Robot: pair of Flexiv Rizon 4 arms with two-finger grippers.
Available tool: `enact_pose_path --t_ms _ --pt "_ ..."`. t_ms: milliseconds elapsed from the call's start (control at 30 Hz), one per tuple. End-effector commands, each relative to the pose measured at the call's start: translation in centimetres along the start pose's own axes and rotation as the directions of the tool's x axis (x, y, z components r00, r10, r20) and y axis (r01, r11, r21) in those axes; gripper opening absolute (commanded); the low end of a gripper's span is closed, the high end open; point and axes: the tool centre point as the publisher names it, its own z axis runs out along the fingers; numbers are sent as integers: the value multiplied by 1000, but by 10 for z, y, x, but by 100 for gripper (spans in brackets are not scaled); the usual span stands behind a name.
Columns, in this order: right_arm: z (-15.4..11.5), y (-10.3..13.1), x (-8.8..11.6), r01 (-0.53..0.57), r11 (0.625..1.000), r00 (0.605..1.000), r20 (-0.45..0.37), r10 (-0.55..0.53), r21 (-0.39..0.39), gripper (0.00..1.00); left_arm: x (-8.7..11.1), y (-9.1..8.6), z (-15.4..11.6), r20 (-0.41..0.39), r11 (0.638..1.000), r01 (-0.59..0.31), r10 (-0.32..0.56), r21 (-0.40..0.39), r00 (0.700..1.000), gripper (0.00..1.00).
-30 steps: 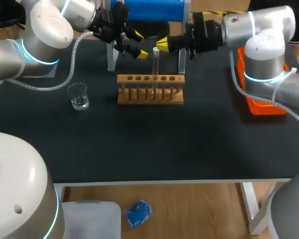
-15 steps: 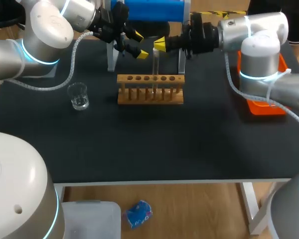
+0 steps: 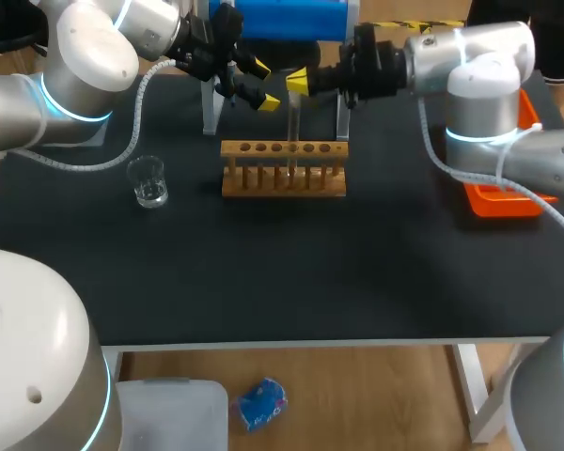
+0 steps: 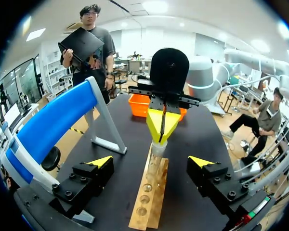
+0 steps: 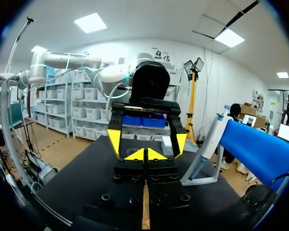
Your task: Invert the test tube, pick up the pipette, mount the tip to pipette, aspirate from beaker and dispense into the tube, eject the tip, return the pipette, and cap with the stopper.
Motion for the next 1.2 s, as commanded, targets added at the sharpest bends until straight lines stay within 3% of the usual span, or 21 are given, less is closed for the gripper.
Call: enact_pose_path --t_ms 33,867,1200 --pt "3 -6 -2 -5 1000 1000 -5 5 -10 0 -1 -1 -1 -5 1000 1 -1 -4 1000 100" --pt "7 -26 0 -68 997 998 -6 68 -24 0 -1 -1 -1 -5 1000 1 -1 -4 1000 100" --pt "2 -9 -1 -33 999 999 -3 33 -33 0 -1 -1 -1 -5 1000 1 -1 -4 1000 100"
